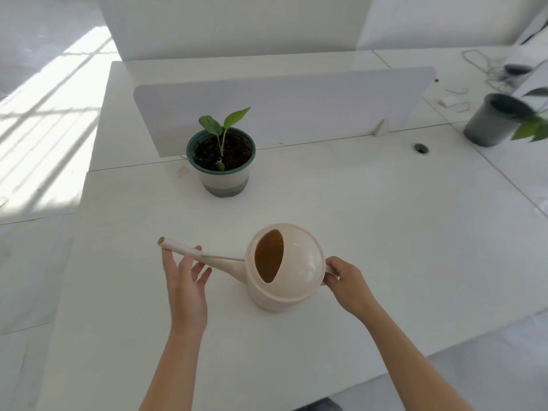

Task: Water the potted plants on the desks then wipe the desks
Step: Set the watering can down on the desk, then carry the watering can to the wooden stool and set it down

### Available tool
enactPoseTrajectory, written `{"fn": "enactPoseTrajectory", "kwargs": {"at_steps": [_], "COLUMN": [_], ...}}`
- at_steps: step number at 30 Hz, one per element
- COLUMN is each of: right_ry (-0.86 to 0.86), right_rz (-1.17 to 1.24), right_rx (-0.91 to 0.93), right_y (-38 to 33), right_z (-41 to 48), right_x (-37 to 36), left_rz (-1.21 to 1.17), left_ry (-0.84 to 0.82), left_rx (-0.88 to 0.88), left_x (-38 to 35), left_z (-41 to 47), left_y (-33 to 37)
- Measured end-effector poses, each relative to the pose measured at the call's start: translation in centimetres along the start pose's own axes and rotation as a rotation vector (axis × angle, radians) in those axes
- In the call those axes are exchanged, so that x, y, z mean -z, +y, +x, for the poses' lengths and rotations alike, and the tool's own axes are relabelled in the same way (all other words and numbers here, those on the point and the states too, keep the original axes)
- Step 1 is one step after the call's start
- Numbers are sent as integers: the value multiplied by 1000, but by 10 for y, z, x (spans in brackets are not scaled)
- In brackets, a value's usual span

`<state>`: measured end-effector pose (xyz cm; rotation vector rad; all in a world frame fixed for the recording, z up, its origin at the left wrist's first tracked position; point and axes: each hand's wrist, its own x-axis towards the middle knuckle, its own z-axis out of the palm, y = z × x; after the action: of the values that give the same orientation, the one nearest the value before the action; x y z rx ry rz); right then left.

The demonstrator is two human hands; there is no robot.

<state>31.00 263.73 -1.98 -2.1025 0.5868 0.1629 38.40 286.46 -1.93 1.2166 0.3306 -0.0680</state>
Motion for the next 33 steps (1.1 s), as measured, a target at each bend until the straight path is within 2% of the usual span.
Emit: {"fn": "enactPoseTrajectory", "kwargs": {"at_steps": [10,18,21,25,33], "right_ry": [265,513,586,698,924], "right_rz": [116,179,162,193,212], "right_rx": [-104,-138,-173,-241,-392], "right_y": [53,128,162,200,257], "right_z": [-113,-253,-312,-389,-505], "right_x": [61,123,143,161,176], "left_rz": [121,218,315,260,299], "left_ry": [-342,-653,-817,-900,-1189], "left_rx": [24,40,-38,122,231], "left_x": [-64,-114,-125,-144,-186], "left_z": [-69,-192,-245,-319,-426], "left_y": [-7,-46,-69,-93,-134]}}
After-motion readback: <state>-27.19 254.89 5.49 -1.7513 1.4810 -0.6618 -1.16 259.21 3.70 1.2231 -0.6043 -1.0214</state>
